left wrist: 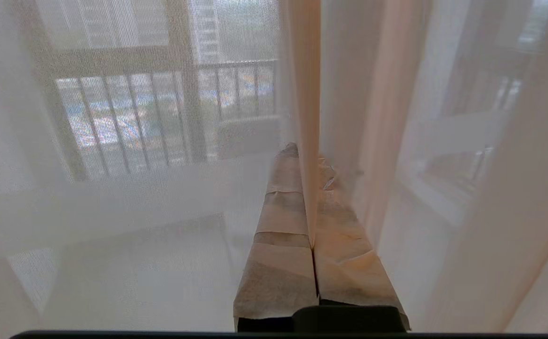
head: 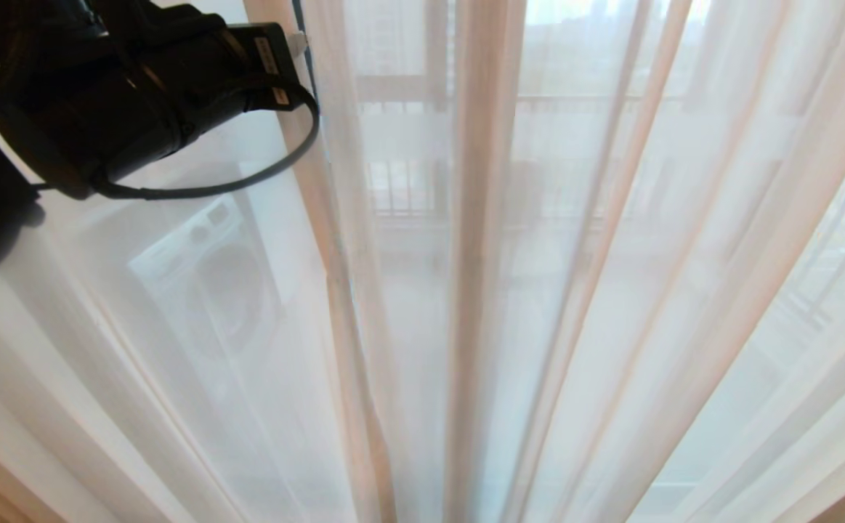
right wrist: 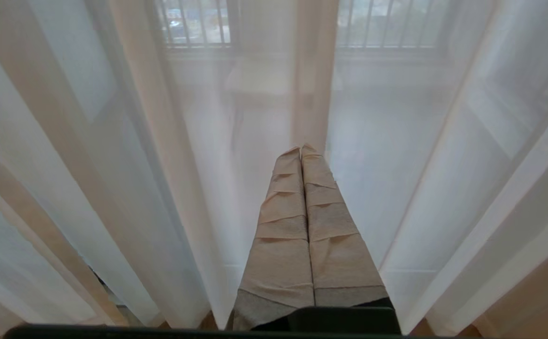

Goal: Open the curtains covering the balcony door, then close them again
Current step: Close the inner curtains on both sides

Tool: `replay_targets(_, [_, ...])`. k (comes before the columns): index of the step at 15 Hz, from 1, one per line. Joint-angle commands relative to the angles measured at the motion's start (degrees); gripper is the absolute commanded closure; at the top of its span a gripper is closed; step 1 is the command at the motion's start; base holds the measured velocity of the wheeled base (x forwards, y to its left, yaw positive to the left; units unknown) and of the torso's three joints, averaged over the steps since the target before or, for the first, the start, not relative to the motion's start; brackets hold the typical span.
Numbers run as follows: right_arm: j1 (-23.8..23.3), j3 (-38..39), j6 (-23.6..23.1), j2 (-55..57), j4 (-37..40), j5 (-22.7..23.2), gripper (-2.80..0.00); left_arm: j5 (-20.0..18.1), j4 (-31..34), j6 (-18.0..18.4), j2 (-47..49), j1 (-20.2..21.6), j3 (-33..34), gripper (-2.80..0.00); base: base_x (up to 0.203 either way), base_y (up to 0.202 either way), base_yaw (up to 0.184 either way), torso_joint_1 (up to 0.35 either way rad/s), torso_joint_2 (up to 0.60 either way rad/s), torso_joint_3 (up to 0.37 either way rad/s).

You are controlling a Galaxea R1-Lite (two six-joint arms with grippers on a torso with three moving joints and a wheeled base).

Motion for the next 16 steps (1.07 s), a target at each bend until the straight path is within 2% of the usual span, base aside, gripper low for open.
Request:
replay_targets(1, [0.05, 0.0, 0.0, 0.0, -0.05, 0.0, 0.0, 0.04, -0.17, -0.02, 0.12, -0.01, -0.01, 0.0, 0.0, -0.185, 0.002, 0.001, 0.0, 0.006])
replay_targets(16, [0.05, 0.0, 0.0, 0.0, -0.05, 0.0, 0.0, 0.04, -0.17, -0.02, 0.05, -2.82, -0.38, 0.0, 0.0, -0.19, 0.001, 0.003, 0.0, 0.003])
